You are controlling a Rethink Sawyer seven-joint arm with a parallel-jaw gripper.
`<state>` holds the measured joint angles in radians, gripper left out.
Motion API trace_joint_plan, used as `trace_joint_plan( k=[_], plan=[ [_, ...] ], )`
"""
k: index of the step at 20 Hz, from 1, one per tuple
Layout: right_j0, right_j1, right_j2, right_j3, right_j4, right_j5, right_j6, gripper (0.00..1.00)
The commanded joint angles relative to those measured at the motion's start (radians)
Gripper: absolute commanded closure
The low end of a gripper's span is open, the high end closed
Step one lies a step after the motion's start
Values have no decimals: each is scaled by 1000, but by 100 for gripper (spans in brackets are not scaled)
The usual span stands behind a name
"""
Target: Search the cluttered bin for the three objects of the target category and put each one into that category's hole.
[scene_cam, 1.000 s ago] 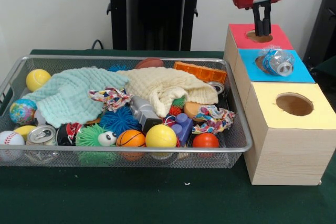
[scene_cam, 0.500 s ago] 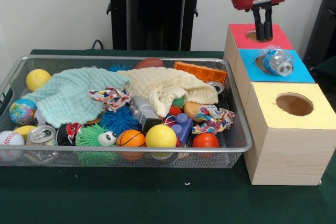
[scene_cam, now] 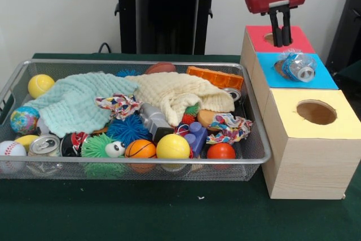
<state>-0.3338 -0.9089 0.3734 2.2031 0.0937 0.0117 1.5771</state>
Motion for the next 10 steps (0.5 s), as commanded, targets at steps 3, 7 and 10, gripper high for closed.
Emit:
trace_joint_plan(
  k=[3,7,10],
  plan=[
    [-29,51,88,-30,13,-68,236,100],
    [-33,59,100,-25,15,-80,245,100],
    [-39,61,114,-17,17,-85,254,100]
  ],
)
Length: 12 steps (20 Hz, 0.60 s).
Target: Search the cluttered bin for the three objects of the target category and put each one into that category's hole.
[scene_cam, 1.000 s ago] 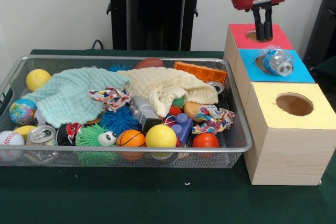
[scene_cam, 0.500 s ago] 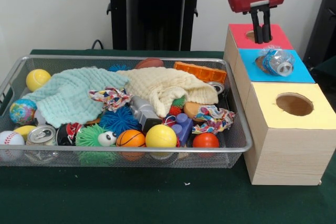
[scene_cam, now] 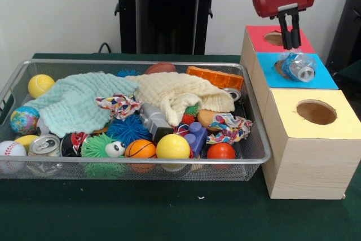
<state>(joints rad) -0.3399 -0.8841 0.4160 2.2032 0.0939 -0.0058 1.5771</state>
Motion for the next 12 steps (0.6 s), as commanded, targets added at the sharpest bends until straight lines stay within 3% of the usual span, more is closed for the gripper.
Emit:
trace_joint_plan(
  k=[1,12],
  plan=[
    [-32,39,72,-18,18,-70,254,100],
    [-2,55,18,-35,6,-84,228,100]
  ],
)
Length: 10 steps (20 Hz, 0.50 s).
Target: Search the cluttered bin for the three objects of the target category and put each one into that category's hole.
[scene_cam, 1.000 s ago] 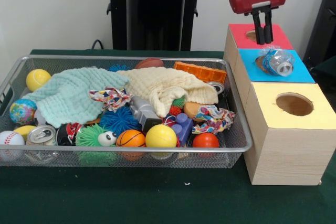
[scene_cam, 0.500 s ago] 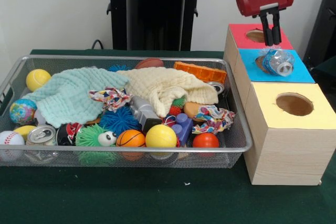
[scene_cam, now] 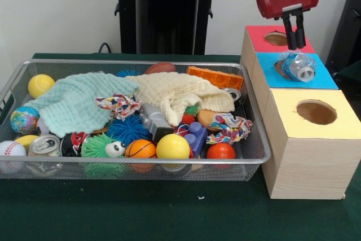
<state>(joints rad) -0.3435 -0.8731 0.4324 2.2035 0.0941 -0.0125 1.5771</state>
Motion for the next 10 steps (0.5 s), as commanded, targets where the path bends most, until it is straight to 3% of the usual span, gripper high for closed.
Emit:
trace_joint_plan(
  k=[1,10],
  plan=[
    [9,44,-10,-39,5,-72,219,100],
    [45,46,-64,-63,1,-56,191,100]
  ],
)
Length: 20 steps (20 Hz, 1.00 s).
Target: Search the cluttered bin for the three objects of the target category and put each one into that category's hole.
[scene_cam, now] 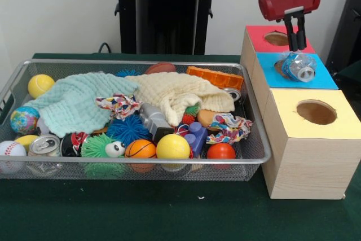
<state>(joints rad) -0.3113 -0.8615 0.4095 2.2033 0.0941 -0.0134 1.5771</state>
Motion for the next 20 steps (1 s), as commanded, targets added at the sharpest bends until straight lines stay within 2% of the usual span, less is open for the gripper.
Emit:
trace_joint_plan(
  k=[1,20],
  plan=[
    [13,34,-41,-64,1,-54,192,100],
    [46,44,-88,-82,-18,-57,165,100]
  ],
)
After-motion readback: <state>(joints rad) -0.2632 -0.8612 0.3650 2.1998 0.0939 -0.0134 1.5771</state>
